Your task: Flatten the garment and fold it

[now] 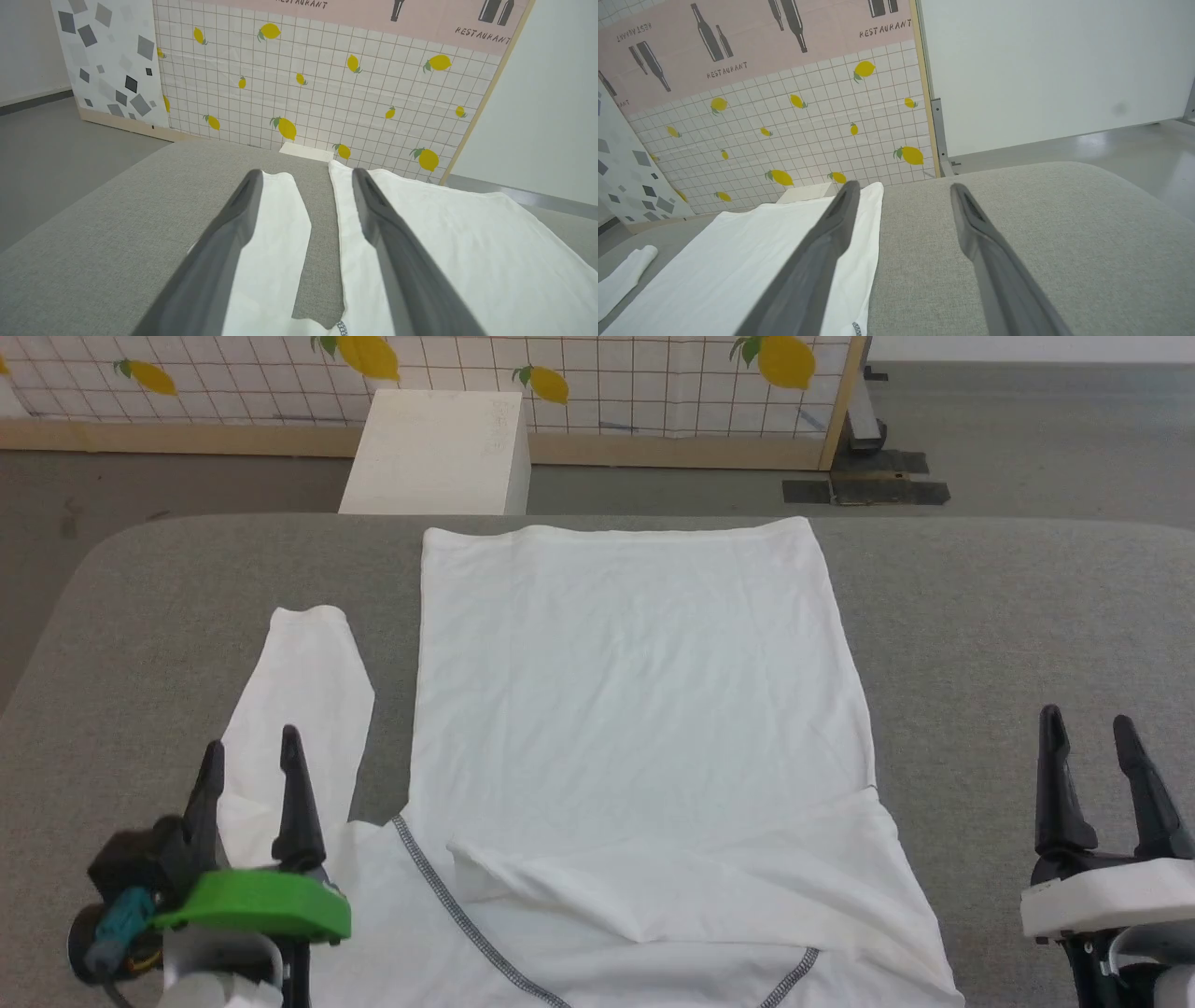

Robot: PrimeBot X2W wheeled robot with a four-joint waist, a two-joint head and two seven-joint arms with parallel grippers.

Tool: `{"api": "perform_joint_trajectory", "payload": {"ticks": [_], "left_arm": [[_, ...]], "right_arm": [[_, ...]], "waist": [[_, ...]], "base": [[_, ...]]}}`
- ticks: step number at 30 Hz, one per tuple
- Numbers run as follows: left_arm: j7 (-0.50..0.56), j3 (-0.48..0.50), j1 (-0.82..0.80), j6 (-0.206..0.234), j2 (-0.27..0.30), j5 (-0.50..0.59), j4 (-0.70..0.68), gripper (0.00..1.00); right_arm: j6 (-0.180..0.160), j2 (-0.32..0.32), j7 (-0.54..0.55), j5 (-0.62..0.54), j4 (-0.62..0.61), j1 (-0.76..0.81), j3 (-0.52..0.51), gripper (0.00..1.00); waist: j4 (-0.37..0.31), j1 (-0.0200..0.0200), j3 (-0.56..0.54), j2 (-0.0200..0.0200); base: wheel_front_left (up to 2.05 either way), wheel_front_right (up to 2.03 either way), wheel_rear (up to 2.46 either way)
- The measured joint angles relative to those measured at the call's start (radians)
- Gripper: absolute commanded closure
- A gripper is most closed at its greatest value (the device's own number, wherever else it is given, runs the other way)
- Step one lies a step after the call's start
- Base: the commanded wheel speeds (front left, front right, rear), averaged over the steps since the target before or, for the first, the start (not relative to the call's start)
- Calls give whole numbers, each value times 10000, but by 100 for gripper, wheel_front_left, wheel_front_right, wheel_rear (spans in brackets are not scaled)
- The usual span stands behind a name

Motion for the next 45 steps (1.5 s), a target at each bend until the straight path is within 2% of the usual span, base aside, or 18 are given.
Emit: {"api": "perform_joint_trajectory", "payload": {"ticks": [5,9,13,19,24,28,31,37,38,40,45], "left_arm": [[1496,-165,-1592,-349,665,-349,755,0],[3055,-245,-3609,-685,1651,-656,1801,0],[4360,25,-5705,-782,2568,-1181,2777,0],[6366,35,-7721,-842,3452,-1672,3881,0],[8077,-178,-8464,-886,3776,-2234,4282,0],[8960,-389,-8709,-863,4017,-2226,4443,0],[9616,-558,-8712,-677,4274,-2046,4600,0],[10157,-291,-8852,-472,4456,-2330,4753,0],[10268,-209,-8897,-447,4449,-2451,4769,46],[10251,-113,-8931,-433,4447,-2617,4786,100],[9007,537,-8704,-320,4140,-3035,5118,100]], "right_arm": [[0,13,-54,201,8,71,-6,0],[0,17,-13,205,-309,-58,-98,0],[0,19,201,127,-899,-700,-98,0],[0,21,362,86,-1628,-1406,-196,0],[0,21,376,86,-1988,-1565,-334,0],[0,21,376,88,-2188,-1644,-368,0],[0,21,378,88,-2314,-1655,-384,0],[0,21,376,100,-2364,-1795,-347,0],[0,23,376,100,-2359,-1812,-345,0],[0,21,374,100,-2337,-1834,-393,0],[0,23,313,98,-2098,-1842,-389,0]], "waist": [[67,0,271,0],[133,0,725,0],[152,0,1414,0],[71,1,2719,0],[-32,3,3860,-1],[-96,3,4611,0],[-149,3,5132,0],[-258,2,5754,0],[-272,2,5791,0],[-266,1,5808,0],[-216,2,5537,0]], "base": [[0,0,0],[0,0,0],[0,0,0],[0,0,0],[0,0,0],[0,0,0],[0,0,0],[0,0,0],[0,0,0],[0,0,0],[0,0,0]]}}
